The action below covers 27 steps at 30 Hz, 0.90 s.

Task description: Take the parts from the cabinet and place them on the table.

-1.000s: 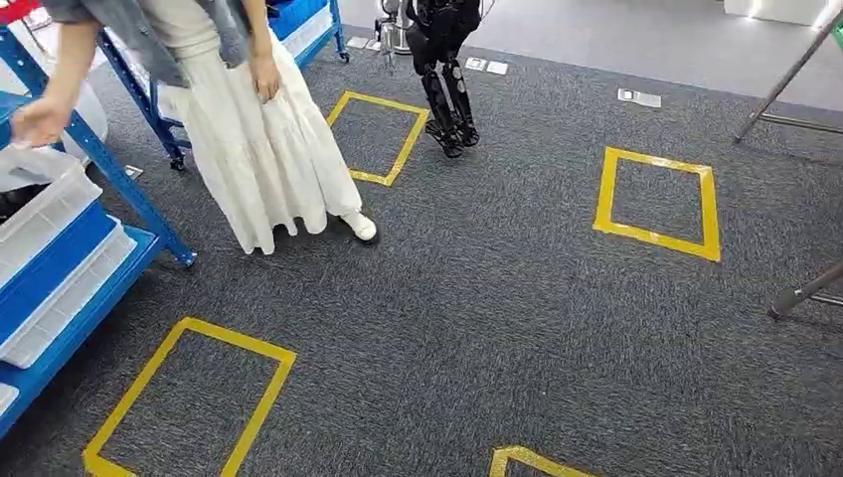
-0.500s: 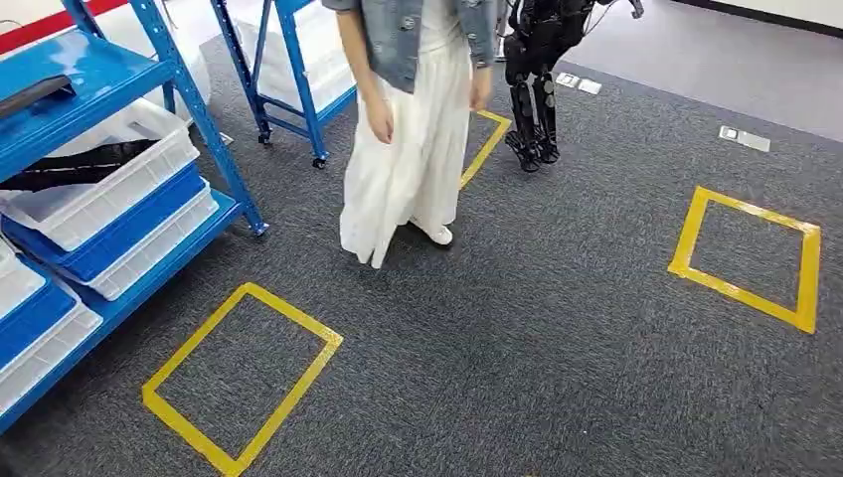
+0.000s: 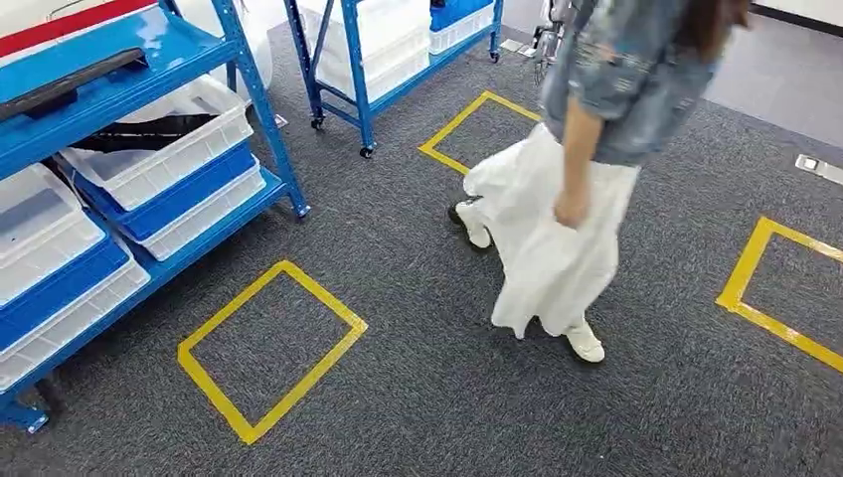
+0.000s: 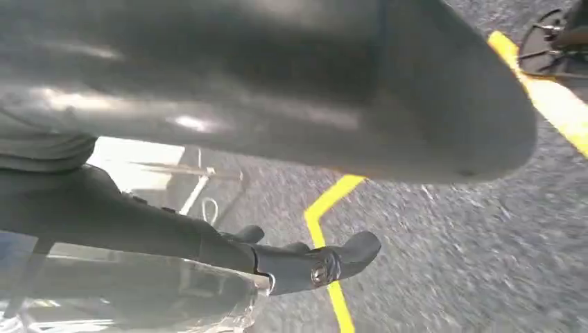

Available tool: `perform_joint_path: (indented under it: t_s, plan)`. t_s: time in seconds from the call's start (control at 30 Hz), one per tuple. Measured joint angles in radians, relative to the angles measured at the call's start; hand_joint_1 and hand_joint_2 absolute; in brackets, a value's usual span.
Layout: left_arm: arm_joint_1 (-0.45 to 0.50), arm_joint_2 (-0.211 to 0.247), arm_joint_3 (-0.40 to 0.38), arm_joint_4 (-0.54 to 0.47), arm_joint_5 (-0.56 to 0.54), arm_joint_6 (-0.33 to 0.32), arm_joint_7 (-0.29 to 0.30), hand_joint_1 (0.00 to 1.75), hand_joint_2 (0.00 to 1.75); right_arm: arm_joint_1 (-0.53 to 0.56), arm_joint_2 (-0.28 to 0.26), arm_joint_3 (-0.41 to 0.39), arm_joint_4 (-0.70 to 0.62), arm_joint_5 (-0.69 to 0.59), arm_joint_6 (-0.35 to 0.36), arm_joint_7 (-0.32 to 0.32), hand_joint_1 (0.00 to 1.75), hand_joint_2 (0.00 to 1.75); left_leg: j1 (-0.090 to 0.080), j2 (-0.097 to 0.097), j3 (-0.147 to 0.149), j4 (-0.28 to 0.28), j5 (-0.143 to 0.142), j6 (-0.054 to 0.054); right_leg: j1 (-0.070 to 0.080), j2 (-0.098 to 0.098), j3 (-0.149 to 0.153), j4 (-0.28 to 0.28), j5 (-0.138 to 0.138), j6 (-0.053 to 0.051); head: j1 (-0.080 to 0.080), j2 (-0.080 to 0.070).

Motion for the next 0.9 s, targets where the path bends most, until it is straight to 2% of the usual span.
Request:
perform_joint_path:
  t_s: [0.07, 0.1, 0.13, 0.17, 0.2, 0.23, 0.27, 0.3, 0.33, 0.37, 0.4, 0.43, 0.47, 0.5, 0.53, 0.6, 0.63, 0.67, 0.7, 0.73, 0.77, 0.8, 0.83, 0.87, 0.9]
  plan:
    - [0.000, 0.001, 0.000, 0.000, 0.000, 0.003, 0.001, 0.00, 0.00, -0.004, 0.001, 0.000, 0.000, 0.002, 0.006, -0.002, 0.00, 0.00, -0.005, -0.024, -0.007, -0.001, 0.002, 0.006, -0.006, -0.023, 0.003, -0.003, 0.000, 0.004, -0.001, 0.000]
    - [0.003, 0.002, 0.000, 0.000, 0.000, 0.003, 0.001, 0.00, 0.00, -0.006, 0.003, 0.000, 0.000, 0.003, 0.008, -0.004, 0.00, 0.00, -0.006, -0.038, -0.007, -0.008, 0.006, 0.013, -0.004, -0.036, 0.008, -0.007, 0.001, 0.009, -0.002, 0.000]
    - [0.004, 0.001, 0.000, 0.000, 0.000, 0.003, 0.001, 0.00, 0.00, -0.006, 0.003, 0.000, -0.001, 0.006, 0.008, -0.007, 0.00, 0.00, 0.012, -0.053, 0.006, -0.027, 0.021, 0.019, 0.001, -0.022, 0.003, 0.001, -0.008, 0.015, 0.000, 0.000]
    - [0.005, 0.000, 0.000, 0.000, 0.000, 0.003, 0.002, 0.00, 0.00, -0.006, 0.002, 0.000, -0.001, 0.007, 0.008, -0.009, 0.00, 0.00, 0.010, -0.059, 0.007, -0.032, 0.024, 0.019, -0.008, 0.039, -0.004, 0.027, -0.021, 0.018, 0.002, 0.000]
    - [0.003, 0.000, 0.000, 0.000, 0.000, 0.003, 0.002, 0.00, 0.00, -0.004, 0.002, 0.000, 0.000, 0.008, 0.009, -0.011, 0.00, 0.00, 0.012, -0.072, 0.003, -0.031, 0.028, 0.024, -0.009, 0.079, -0.030, 0.083, -0.052, 0.013, 0.002, 0.000]
    - [0.000, -0.001, 0.000, 0.000, 0.000, 0.003, 0.002, 0.00, 0.00, -0.003, 0.002, 0.000, 0.000, 0.010, 0.010, -0.012, 0.00, 0.00, 0.012, -0.085, 0.000, -0.031, 0.030, 0.027, -0.015, 0.097, -0.069, 0.164, -0.088, 0.010, 0.005, 0.000]
    - [0.001, -0.003, 0.000, 0.000, 0.000, 0.003, 0.002, 0.00, 0.00, -0.001, 0.001, 0.000, 0.000, 0.011, 0.011, -0.012, 0.00, 0.00, 0.012, -0.100, -0.003, -0.031, 0.030, 0.027, -0.021, 0.103, -0.110, 0.246, -0.119, 0.011, 0.004, 0.000]
    - [0.001, -0.003, 0.000, 0.000, 0.000, 0.003, 0.003, 0.00, 0.00, 0.000, 0.000, 0.000, 0.000, 0.013, 0.011, -0.012, 0.00, 0.00, 0.013, -0.115, -0.004, -0.030, 0.032, 0.025, -0.023, 0.104, -0.136, 0.300, -0.132, 0.018, 0.007, 0.000]
    - [0.003, -0.003, 0.000, 0.000, 0.000, 0.004, 0.003, 0.00, 0.00, 0.002, -0.001, 0.000, 0.000, 0.014, 0.012, -0.012, 0.00, 0.00, 0.015, -0.130, -0.004, -0.030, 0.033, 0.023, -0.028, 0.104, -0.137, 0.301, -0.123, 0.029, 0.006, 0.000]
    - [0.005, -0.003, 0.000, 0.000, 0.000, 0.004, 0.004, 0.00, 0.00, 0.002, -0.002, 0.000, 0.000, 0.015, 0.013, -0.012, 0.00, 0.00, 0.017, -0.145, -0.003, -0.029, 0.034, 0.020, -0.034, 0.105, -0.117, 0.258, -0.097, 0.045, 0.007, 0.000]
    - [0.006, -0.003, 0.000, 0.000, 0.000, 0.004, 0.004, 0.00, 0.00, 0.002, -0.003, 0.000, 0.000, 0.015, 0.014, -0.014, 0.00, 0.00, 0.020, -0.159, -0.002, -0.028, 0.035, 0.016, -0.042, 0.108, -0.077, 0.172, -0.057, 0.062, 0.007, 0.000]
    - [0.006, -0.003, 0.000, 0.000, 0.000, 0.003, 0.004, 0.00, 0.00, 0.000, -0.003, 0.000, 0.000, 0.014, 0.014, -0.015, 0.00, 0.00, 0.023, -0.173, -0.003, -0.025, 0.034, 0.006, -0.052, 0.128, -0.030, 0.074, -0.018, 0.079, 0.006, 0.000]
    - [0.005, -0.003, 0.000, 0.000, 0.000, 0.003, 0.004, 0.00, 0.00, 0.001, -0.002, 0.000, 0.001, 0.014, 0.014, -0.015, 0.00, 0.00, 0.023, -0.184, -0.008, -0.019, 0.033, -0.004, -0.064, 0.178, -0.004, 0.009, -0.008, 0.086, 0.011, 0.000]
    - [0.004, -0.002, 0.000, 0.000, 0.000, 0.003, 0.004, 0.00, 0.00, 0.000, 0.000, 0.000, 0.002, 0.014, 0.013, -0.016, 0.00, 0.00, 0.019, -0.196, -0.013, -0.012, 0.029, -0.013, -0.051, 0.178, -0.007, 0.005, -0.006, 0.069, 0.013, 0.000]
    - [0.005, -0.002, 0.000, 0.000, 0.000, 0.004, 0.003, 0.00, 0.00, -0.001, 0.000, 0.000, 0.002, 0.015, 0.013, -0.016, 0.00, 0.00, 0.017, -0.200, -0.014, -0.015, 0.032, -0.019, -0.050, 0.165, -0.008, 0.007, -0.007, 0.056, 0.008, 0.000]
    - [0.011, -0.002, 0.000, 0.000, 0.000, 0.004, 0.004, 0.00, 0.00, -0.003, -0.001, 0.000, 0.002, 0.016, 0.013, -0.016, 0.00, 0.00, 0.024, -0.217, -0.019, -0.019, 0.038, -0.027, -0.043, 0.149, 0.005, 0.009, -0.004, 0.040, 0.005, 0.000]
    - [0.013, -0.001, 0.000, 0.000, 0.000, 0.004, 0.005, 0.00, 0.00, -0.003, -0.001, 0.000, 0.002, 0.016, 0.013, -0.016, 0.00, 0.00, 0.032, -0.225, -0.023, -0.014, 0.038, -0.032, -0.053, 0.135, 0.000, 0.006, 0.001, 0.031, 0.005, 0.000]
    - [0.015, -0.001, 0.000, 0.000, 0.000, 0.004, 0.005, 0.00, 0.00, -0.004, -0.001, 0.000, 0.002, 0.016, 0.013, -0.016, 0.00, 0.00, 0.028, -0.168, -0.033, 0.009, 0.018, -0.032, -0.048, 0.126, 0.002, 0.006, 0.004, 0.025, 0.005, 0.000]
    - [0.013, -0.001, 0.000, 0.000, 0.000, 0.004, 0.006, 0.00, 0.00, -0.003, 0.000, 0.000, 0.002, 0.016, 0.013, -0.018, 0.00, 0.00, 0.025, -0.124, -0.059, 0.066, -0.021, -0.034, -0.044, 0.115, 0.001, 0.006, 0.004, 0.018, -0.003, 0.000]
    - [0.011, -0.001, 0.000, 0.000, -0.002, 0.004, 0.006, 0.00, 0.00, 0.000, 0.000, 0.000, 0.002, 0.016, 0.013, -0.018, 0.00, 0.00, 0.025, -0.104, -0.095, 0.143, -0.062, -0.035, -0.039, 0.102, 0.000, 0.006, 0.002, 0.015, -0.005, 0.000]
    - [0.010, -0.001, 0.000, 0.000, -0.002, 0.004, 0.006, 0.00, 0.00, 0.001, 0.000, 0.000, 0.002, 0.016, 0.013, -0.018, 0.00, 0.00, 0.025, -0.094, -0.133, 0.223, -0.098, -0.035, -0.034, 0.086, -0.001, 0.006, 0.001, 0.013, -0.005, 0.000]
    - [0.010, -0.001, 0.000, 0.000, -0.003, 0.003, 0.006, 0.00, 0.00, 0.001, 0.000, 0.000, 0.002, 0.016, 0.013, -0.018, 0.00, 0.00, 0.025, -0.089, -0.165, 0.289, -0.120, -0.034, -0.029, 0.071, -0.002, 0.007, -0.001, 0.010, -0.005, 0.000]
    - [0.011, -0.002, 0.000, 0.000, -0.003, 0.003, 0.009, 0.00, 0.00, 0.002, -0.002, 0.000, 0.002, 0.016, 0.013, -0.018, 0.00, 0.00, 0.025, -0.087, -0.173, 0.308, -0.116, -0.032, -0.025, 0.058, -0.003, 0.007, -0.002, 0.008, -0.005, 0.000]
    - [0.013, -0.002, 0.000, 0.000, -0.003, 0.003, 0.010, 0.00, 0.00, 0.001, -0.002, 0.000, 0.002, 0.016, 0.013, -0.018, 0.00, 0.00, 0.024, -0.086, -0.157, 0.277, -0.091, -0.026, -0.022, 0.045, -0.002, 0.007, -0.004, 0.006, -0.005, 0.000]
    - [0.013, -0.001, 0.000, 0.000, -0.003, 0.003, 0.010, 0.00, 0.00, 0.000, -0.002, 0.000, 0.002, 0.016, 0.013, -0.018, 0.00, 0.00, 0.022, -0.082, -0.117, 0.205, -0.052, -0.019, -0.019, 0.034, 0.001, 0.007, -0.005, 0.005, -0.005, 0.000]
